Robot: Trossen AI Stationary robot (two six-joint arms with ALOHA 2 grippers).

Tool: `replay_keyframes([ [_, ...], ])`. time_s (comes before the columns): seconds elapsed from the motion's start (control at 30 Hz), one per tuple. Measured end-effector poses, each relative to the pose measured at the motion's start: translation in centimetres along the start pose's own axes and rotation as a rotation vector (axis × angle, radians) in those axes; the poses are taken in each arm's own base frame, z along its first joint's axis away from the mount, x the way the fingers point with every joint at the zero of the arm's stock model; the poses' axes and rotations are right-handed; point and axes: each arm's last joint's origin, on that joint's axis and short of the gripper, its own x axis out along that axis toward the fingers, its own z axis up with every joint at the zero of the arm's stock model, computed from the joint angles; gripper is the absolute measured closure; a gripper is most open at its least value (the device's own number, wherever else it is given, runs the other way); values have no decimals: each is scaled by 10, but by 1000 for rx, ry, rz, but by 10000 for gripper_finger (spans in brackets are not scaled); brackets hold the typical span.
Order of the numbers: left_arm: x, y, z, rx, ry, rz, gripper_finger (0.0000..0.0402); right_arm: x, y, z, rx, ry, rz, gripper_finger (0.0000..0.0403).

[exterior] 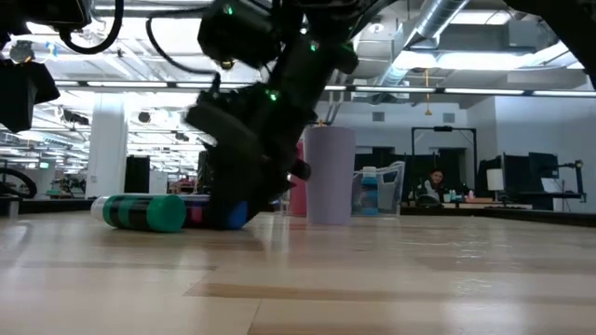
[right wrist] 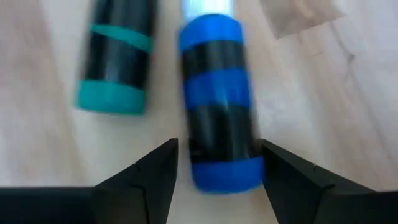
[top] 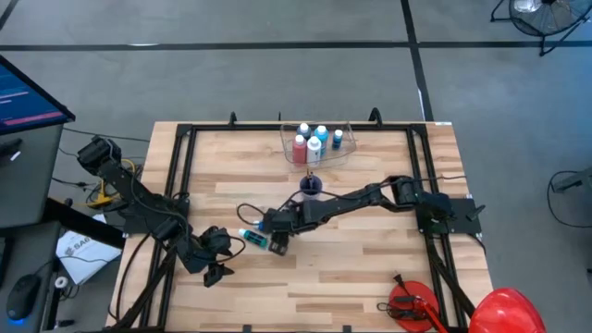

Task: Pick & Place Paint Supplies
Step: Put the blue paint bottle into the transparent bin

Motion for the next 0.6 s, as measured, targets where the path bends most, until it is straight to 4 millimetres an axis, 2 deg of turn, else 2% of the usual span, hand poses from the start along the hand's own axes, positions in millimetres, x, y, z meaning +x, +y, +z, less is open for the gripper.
replay_keyframes([
  [0.3,0,0,0,-5,-2,-3,106,2,11,-7,11,8,-2,196],
  [0.6,0,0,0,-2,-10,2,106,-7,9,16,34,-43,37,214],
])
